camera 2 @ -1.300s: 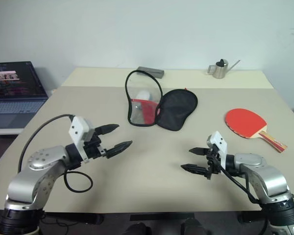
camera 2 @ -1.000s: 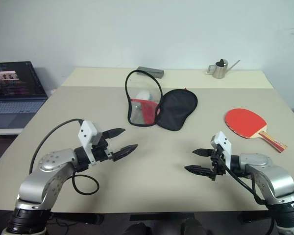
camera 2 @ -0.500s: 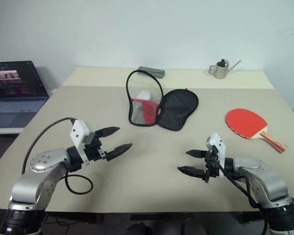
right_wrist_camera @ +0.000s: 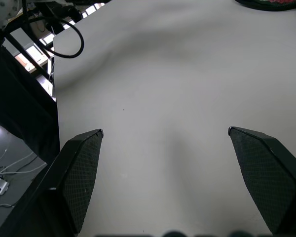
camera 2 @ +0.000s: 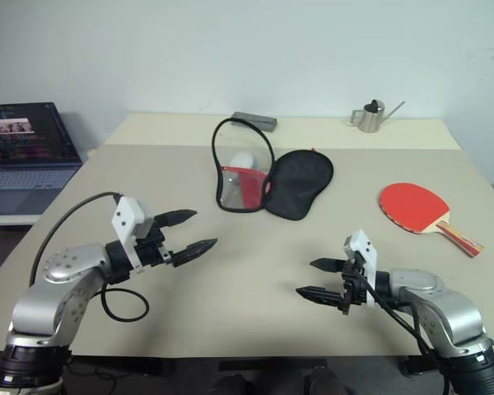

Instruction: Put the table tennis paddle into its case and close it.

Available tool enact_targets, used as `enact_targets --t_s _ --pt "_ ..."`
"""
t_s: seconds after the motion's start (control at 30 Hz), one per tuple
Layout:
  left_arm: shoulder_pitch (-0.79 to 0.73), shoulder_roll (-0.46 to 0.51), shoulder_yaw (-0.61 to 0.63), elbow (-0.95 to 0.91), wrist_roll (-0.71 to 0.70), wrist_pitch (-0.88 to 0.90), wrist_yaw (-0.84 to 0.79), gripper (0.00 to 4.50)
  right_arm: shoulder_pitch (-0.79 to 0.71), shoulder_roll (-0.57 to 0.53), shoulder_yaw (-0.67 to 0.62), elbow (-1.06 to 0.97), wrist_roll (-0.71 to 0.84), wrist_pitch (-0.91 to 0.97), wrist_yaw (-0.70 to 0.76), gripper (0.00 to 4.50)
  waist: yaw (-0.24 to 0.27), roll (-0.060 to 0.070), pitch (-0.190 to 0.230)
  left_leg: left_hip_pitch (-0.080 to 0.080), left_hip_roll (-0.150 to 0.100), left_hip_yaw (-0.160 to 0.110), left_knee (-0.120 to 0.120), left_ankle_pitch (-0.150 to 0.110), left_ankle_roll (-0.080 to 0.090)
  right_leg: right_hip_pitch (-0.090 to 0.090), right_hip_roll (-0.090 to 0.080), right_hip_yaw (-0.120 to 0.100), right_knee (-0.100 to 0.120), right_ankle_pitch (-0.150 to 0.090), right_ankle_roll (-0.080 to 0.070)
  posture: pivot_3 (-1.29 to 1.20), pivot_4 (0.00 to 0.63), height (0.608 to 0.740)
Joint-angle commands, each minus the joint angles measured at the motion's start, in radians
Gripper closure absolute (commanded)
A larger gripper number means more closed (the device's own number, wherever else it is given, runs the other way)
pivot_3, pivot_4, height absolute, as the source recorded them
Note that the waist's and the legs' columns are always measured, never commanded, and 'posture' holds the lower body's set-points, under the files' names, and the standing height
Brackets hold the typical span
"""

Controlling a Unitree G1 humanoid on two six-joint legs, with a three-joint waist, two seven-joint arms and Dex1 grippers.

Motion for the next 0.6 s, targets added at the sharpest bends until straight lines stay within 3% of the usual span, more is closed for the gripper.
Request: enact_targets --t_s 0.03,0.37,0.6 --pt "-0.04 0.006 -0.004 0.007 0.004 -0.026 -0.019 0.0 0.004 0.002 -0.018 -0.053 0.013 -0.025 -0.007 0.03 0.0 0.0 0.0 0.0 0.0 0.0 0.0 0.0 0.0 0.0 0.0 0.0 0.0 0.0 0.0 0.0 0.15 0.74" --pt "-0.115 -0.004 -0.019 0.12 0.017 -0.046 -0.037 0.0 -0.031 -0.049 -0.104 -0.096 0.025 -0.033 -0.038 0.03 0.0 0.0 0.0 0.0 0.0 0.0 0.0 0.0 0.0 0.0 0.0 0.0 0.0 0.0 0.0 0.0 0.15 0.74" --pt "-0.286 -0.011 -0.041 0.322 0.062 -0.103 -0.069 0.0 -0.2 -0.097 -0.059 0.028 -0.082 -0.114 -0.009 0.03 -0.001 0.0 0.0 0.001 0.0 0.0 0.0 0.0 0.0 0.0 0.002 -0.002 0.001 0.0 0.0 0.0 0.15 0.74"
